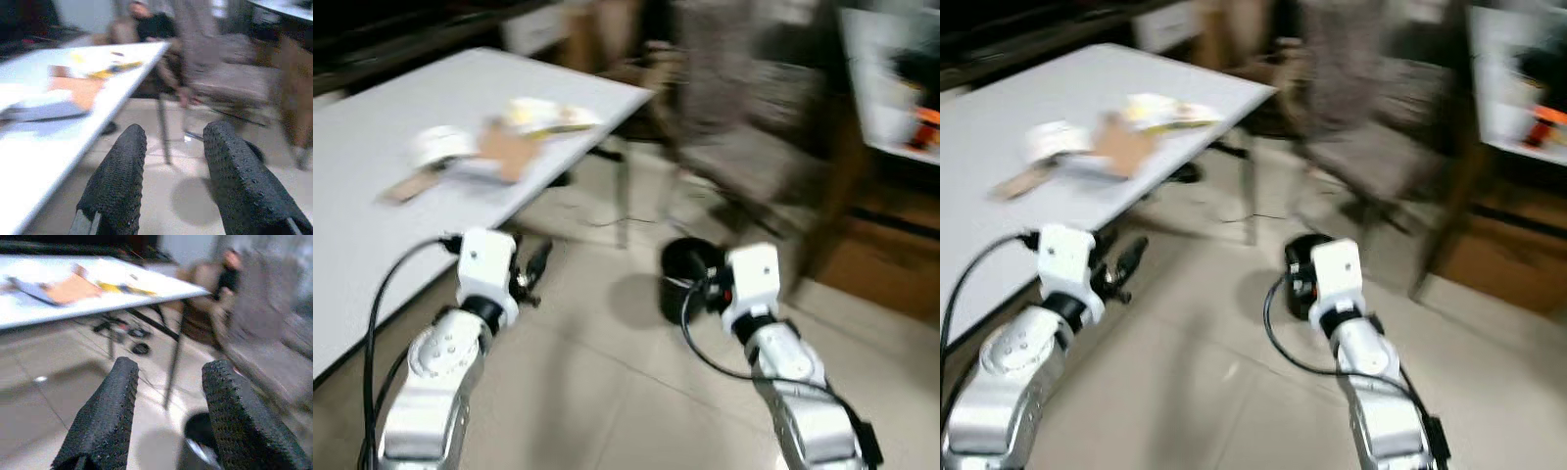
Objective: Picking trash to rubbish bin
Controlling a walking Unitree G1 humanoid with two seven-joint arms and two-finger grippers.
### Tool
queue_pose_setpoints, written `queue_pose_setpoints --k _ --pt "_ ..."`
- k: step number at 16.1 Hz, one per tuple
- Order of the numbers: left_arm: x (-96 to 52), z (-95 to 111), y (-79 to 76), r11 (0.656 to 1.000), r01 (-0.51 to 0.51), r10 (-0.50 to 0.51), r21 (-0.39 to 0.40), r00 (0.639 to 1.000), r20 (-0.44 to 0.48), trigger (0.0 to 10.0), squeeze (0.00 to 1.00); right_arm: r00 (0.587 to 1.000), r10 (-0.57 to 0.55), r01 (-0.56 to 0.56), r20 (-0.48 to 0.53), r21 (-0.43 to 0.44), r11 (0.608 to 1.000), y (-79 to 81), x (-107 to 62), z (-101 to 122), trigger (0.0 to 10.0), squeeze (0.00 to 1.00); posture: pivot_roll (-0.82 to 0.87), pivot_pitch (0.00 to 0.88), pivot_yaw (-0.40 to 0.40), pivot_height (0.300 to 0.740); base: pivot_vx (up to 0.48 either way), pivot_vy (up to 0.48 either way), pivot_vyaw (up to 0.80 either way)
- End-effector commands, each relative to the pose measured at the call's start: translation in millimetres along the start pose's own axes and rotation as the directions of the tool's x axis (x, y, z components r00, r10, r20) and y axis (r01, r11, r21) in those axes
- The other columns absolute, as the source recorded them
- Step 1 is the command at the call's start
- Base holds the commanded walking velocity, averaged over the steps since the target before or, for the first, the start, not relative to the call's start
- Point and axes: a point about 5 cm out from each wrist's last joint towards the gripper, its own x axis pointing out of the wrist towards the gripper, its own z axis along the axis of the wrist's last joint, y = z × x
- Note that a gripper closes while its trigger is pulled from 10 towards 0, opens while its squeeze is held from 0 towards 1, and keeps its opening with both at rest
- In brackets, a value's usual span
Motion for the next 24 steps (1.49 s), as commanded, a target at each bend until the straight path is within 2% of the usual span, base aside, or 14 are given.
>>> queue_pose_setpoints --k 1,7,11,17,24 --pt "1.6 5 4.2 1.000 -0.020 0.020 0.003 1.000 0.014 10.0 0.00 1.000 0.019 -0.019 0.018 -0.019 1.000 2.7 2.6 7 10.0 0.00 0.00 0.000 0.008 0.740 0.330 0.000 0.80" --pt "12.2 4 4.0 1.000 -0.019 0.019 0.013 1.000 -0.009 10.0 0.00 1.000 0.020 -0.020 0.018 -0.036 0.999 -0.9 7.2 8 10.0 0.00 0.00 0.000 0.001 0.740 0.328 0.000 0.80" --pt "22.8 6 13.0 0.999 -0.049 0.049 0.017 0.999 -0.017 10.0 0.00 1.000 0.001 -0.001 0.005 0.005 1.000 -3.7 3.9 5 10.0 0.00 -0.01 0.000 0.007 0.740 0.329 0.000 0.00" --pt "30.3 0 11.1 0.999 -0.038 0.038 -0.022 0.999 -0.033 10.0 0.00 1.000 0.003 -0.003 -0.013 -0.013 1.000 -2.4 -0.6 0 10.0 0.00 -0.01 0.000 0.004 0.740 0.330 0.000 0.00" --pt "25.3 -12 14.9 0.998 -0.064 0.062 -0.029 0.996 -0.061 10.0 0.00 0.999 0.040 -0.040 -0.017 -0.021 0.999 -0.2 -2.8 -4 10.0 0.00 0.00 0.000 -0.023 0.740 0.330 0.000 0.00"
